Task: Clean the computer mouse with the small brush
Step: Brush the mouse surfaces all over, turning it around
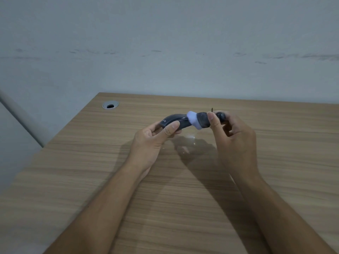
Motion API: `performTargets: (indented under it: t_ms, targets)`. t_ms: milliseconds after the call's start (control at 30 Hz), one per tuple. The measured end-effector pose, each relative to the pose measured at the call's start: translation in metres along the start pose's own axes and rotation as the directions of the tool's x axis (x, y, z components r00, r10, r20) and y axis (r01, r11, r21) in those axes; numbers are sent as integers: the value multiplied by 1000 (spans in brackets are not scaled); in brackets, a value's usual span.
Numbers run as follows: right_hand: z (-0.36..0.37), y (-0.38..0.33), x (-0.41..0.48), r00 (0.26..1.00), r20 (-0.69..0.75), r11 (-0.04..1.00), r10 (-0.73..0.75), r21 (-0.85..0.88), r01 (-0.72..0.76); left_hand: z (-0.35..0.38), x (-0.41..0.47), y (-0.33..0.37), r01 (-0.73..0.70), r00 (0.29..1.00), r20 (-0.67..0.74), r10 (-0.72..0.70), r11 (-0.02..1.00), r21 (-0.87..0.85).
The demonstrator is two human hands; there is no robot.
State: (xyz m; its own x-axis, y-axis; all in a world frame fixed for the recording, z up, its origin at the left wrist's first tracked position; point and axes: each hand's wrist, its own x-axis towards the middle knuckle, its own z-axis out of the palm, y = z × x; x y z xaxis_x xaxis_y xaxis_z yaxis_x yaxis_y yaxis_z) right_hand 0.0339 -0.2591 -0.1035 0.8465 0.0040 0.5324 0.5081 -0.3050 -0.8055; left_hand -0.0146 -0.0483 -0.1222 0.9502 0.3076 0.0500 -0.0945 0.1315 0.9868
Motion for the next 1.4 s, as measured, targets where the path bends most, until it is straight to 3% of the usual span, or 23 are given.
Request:
performTargets:
  t_ms: [167,367,600,700,900,1167,1400]
  targets:
    - [1,0,-3,1000,6,1000,-11,7,11,3,0,0,25,1000,-10,-26,995,-94]
    - [18,-9,-16,978,161,992,-129,15,128,-2,4,-3,128,989,-51,-136,983,-129]
    - [5,4,-3,999,3,999,-36,-11,36,-1,2,1,117,992,-25,-121,986,-115]
    - [4,3,-4,999,1,999,-34,-1,34,1,1,1,127,991,-22,-130,986,-107]
    - [15,-2,-14,972,192,991,-137,24,135,-2,4,-2,132,987,-70,-142,982,-135]
    - [2,10,2,998,49,999,28,-32,-27,-1,5,-2,124,990,-60,-131,987,-103]
    - [9,3,-7,994,110,1000,-18,3,17,-2,4,-9,-56,984,-161,72,994,98]
